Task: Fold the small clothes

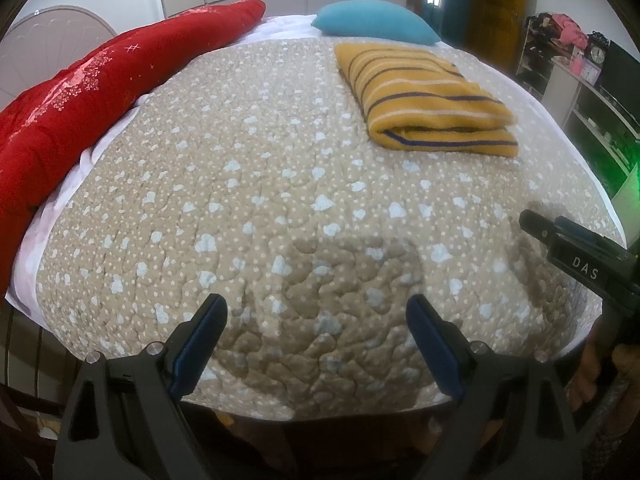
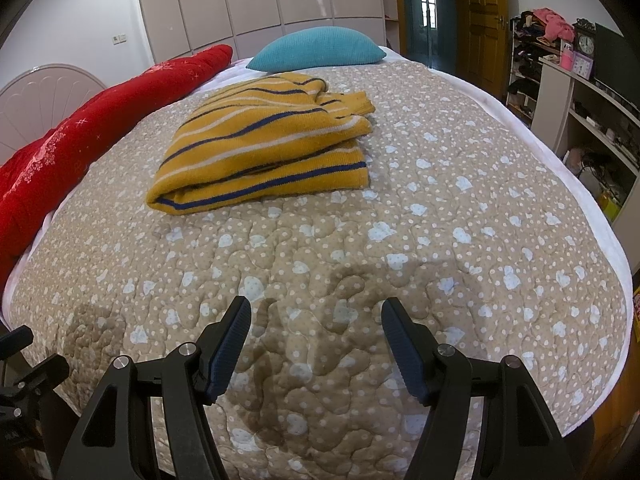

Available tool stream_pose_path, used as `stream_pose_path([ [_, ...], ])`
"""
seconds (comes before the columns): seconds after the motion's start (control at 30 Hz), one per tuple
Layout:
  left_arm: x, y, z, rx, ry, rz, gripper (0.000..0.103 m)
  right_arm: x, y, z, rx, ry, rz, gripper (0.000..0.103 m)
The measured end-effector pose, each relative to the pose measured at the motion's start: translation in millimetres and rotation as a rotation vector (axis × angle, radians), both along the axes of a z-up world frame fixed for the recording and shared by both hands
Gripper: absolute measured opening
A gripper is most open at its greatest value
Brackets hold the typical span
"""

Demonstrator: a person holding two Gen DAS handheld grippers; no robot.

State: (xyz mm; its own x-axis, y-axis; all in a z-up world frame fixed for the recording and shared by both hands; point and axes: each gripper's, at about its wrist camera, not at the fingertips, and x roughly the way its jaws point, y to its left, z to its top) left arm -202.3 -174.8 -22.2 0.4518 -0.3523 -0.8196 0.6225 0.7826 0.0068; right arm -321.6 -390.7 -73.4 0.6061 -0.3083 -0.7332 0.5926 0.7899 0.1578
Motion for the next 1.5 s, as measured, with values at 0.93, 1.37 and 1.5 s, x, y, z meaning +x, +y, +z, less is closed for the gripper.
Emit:
stream_pose_path([
  [0.93, -3.1, 2.8, 3.1, 0.025, -0.069, 0.014, 0.090, -0.7, -0.8, -3.2, 0.000, 0.004, 0.000, 0.074],
  [1.37, -4.5, 0.5, 4.7, 0.032, -0.080, 0.020, 0.090, -2.3, -1.0, -4.8, -0.004, 0.005, 0.000, 0.075],
  [1.5, -4.5, -0.1, 4.1, 0.032, -0.079, 0.020, 0.090, -1.0, 0.1, -4.4, -0.004, 0.005, 0.000, 0.075],
])
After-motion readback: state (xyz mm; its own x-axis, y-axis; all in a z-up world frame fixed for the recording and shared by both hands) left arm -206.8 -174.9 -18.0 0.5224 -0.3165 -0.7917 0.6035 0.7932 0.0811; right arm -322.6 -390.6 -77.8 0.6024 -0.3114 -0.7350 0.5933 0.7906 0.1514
